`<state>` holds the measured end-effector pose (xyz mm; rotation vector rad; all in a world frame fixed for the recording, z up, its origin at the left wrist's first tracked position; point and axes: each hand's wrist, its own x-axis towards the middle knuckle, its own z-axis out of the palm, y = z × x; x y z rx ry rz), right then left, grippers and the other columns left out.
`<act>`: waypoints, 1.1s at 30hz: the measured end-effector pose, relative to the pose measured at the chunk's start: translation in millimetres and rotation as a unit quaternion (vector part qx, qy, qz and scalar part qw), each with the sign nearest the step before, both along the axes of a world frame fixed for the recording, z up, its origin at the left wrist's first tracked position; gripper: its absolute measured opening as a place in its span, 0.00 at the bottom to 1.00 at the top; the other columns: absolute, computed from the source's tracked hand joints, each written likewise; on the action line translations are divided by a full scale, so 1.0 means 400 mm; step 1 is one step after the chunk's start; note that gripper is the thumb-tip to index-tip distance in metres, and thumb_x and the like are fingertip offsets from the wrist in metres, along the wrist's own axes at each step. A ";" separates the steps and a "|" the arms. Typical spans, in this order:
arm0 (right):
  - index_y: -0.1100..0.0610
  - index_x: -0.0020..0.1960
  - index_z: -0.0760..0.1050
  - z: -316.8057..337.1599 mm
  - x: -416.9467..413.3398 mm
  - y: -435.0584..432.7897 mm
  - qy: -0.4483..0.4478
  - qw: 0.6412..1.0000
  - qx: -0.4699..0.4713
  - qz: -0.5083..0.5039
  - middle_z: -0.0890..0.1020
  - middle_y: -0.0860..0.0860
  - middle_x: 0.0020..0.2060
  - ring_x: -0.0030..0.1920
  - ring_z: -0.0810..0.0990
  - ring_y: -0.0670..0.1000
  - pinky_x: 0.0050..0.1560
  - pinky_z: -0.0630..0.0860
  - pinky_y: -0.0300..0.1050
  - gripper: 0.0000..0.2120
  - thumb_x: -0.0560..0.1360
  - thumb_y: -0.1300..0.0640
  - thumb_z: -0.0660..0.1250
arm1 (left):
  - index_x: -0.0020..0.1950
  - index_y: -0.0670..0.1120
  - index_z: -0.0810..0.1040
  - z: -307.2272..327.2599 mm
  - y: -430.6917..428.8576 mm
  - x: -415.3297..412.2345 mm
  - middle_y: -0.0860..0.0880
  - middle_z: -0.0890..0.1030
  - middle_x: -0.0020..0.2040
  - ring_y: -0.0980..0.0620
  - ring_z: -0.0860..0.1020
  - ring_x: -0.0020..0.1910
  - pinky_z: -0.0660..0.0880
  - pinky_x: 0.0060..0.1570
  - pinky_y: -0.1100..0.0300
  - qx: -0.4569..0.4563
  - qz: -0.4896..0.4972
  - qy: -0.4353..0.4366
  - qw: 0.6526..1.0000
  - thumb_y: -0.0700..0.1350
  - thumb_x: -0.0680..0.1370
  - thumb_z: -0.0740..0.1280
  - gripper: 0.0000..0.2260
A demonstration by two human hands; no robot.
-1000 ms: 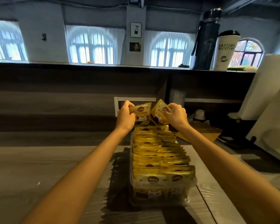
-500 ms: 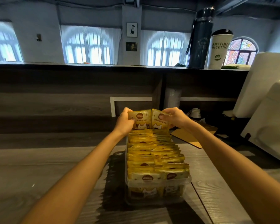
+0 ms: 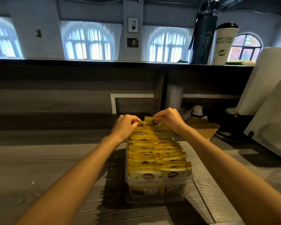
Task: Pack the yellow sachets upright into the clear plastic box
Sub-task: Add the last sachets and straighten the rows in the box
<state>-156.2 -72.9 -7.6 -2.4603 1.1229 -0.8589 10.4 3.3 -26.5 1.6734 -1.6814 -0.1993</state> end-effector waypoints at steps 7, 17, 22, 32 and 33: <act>0.63 0.60 0.77 -0.010 -0.007 0.002 0.077 0.996 0.043 -0.006 0.81 0.58 0.59 0.60 0.78 0.54 0.60 0.73 0.43 0.13 0.78 0.61 0.62 | 0.66 0.44 0.74 0.022 0.004 -0.012 0.44 0.76 0.66 0.48 0.74 0.64 0.71 0.64 0.52 0.099 -0.004 -0.007 0.995 0.40 0.81 0.58 0.15; 0.58 0.70 0.68 0.022 -0.058 0.139 -0.029 0.996 0.067 -0.051 0.73 0.57 0.67 0.67 0.72 0.56 0.64 0.71 0.47 0.18 0.81 0.61 0.56 | 0.75 0.46 0.59 0.061 0.149 -0.063 0.45 0.58 0.77 0.48 0.56 0.76 0.50 0.75 0.47 0.063 0.059 -0.084 0.993 0.41 0.82 0.51 0.20; 0.57 0.68 0.71 0.004 -0.107 0.308 -0.010 0.999 0.024 -0.048 0.74 0.54 0.67 0.67 0.71 0.53 0.64 0.69 0.44 0.17 0.81 0.59 0.56 | 0.74 0.46 0.62 0.025 0.310 -0.168 0.48 0.63 0.75 0.52 0.61 0.74 0.56 0.73 0.54 0.067 0.024 -0.098 0.993 0.45 0.83 0.51 0.19; 0.53 0.76 0.56 -0.063 -0.121 0.324 0.153 0.987 0.052 -0.021 0.55 0.52 0.77 0.77 0.50 0.50 0.77 0.50 0.54 0.23 0.82 0.49 0.46 | 0.77 0.47 0.50 -0.018 0.309 -0.179 0.48 0.50 0.78 0.51 0.48 0.78 0.49 0.76 0.47 0.150 0.017 -0.175 0.973 0.51 0.83 0.45 0.23; 0.53 0.76 0.55 -0.062 -0.116 0.310 0.164 0.985 0.054 -0.022 0.53 0.52 0.77 0.78 0.49 0.50 0.77 0.49 0.56 0.23 0.82 0.48 0.46 | 0.77 0.47 0.49 -0.020 0.297 -0.173 0.48 0.48 0.79 0.51 0.47 0.78 0.48 0.75 0.46 0.154 0.019 -0.176 0.972 0.51 0.83 0.45 0.23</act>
